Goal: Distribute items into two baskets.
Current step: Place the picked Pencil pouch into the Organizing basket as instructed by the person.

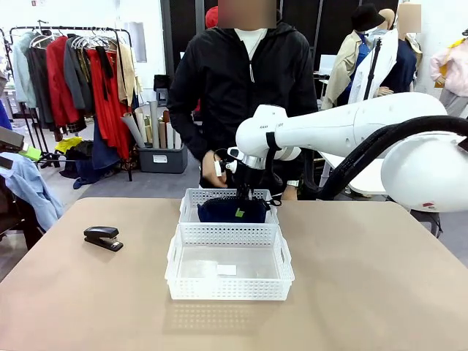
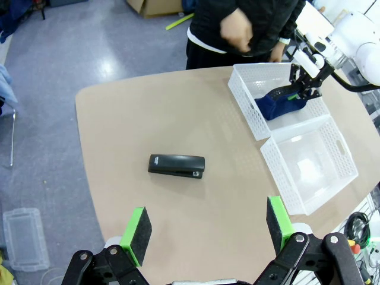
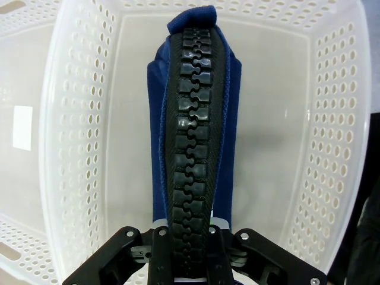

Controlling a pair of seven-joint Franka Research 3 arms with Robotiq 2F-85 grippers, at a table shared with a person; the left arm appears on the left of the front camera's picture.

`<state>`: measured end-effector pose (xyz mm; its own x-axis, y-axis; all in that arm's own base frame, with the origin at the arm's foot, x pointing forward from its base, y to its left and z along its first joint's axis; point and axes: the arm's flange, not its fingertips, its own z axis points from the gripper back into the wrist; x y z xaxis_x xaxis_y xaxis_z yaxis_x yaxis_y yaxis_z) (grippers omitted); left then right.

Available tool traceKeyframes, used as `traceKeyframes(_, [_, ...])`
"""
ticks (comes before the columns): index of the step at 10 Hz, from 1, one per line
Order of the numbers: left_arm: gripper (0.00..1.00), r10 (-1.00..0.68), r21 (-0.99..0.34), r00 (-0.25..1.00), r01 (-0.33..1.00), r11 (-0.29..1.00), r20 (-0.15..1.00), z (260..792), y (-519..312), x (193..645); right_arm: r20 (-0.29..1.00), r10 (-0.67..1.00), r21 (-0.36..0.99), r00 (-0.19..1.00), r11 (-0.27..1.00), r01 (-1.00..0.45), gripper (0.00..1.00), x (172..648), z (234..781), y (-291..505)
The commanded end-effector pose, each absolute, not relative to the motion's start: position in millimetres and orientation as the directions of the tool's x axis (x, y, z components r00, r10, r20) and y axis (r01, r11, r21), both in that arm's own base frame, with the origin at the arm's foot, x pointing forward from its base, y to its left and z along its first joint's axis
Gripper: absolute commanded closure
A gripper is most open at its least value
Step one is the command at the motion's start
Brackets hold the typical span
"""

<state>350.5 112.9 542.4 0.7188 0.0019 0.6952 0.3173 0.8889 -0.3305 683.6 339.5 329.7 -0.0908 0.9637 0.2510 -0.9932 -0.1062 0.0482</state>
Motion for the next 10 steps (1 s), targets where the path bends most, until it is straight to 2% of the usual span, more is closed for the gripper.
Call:
traceKeyframes(1, [0.0, 0.001, -0.335, 0.717, 0.325, 0.884, 0.697, 541.7, 113.7, 350.7, 0.305, 0.946, 0.054, -0.11, -0.132, -0.99, 1.0, 684.9, 327.1, 339.5])
traceKeyframes(2, [0.0, 0.001, -0.335, 0.717, 0.325, 0.884, 0.697, 541.7, 113.7, 350.7, 0.313, 0.944, 0.058, -0.108, -0.133, -0.989, 0.96, 685.5, 325.8, 338.8])
traceKeyframes(7, [0.0, 0.001, -0.335, 0.717, 0.325, 0.884, 0.697, 541.7, 113.7, 350.7, 0.325, 0.939, 0.071, -0.113, -0.143, -0.987, 0.04, 685.9, 326.6, 338.0])
traceKeyframes(8, [0.0, 0.001, -0.335, 0.717, 0.325, 0.884, 0.697, 541.7, 113.7, 350.7, 0.322, 0.94, 0.07, -0.114, -0.144, -0.987, 0.0, 685.4, 329.1, 338.1])
traceKeyframes(10, [0.0, 0.001, -0.335, 0.717, 0.325, 0.884, 0.697, 541.7, 113.7, 350.7, 0.309, 0.947, 0.07, -0.091, -0.118, -0.991, 0.0, 685.3, 345.5, 338.6])
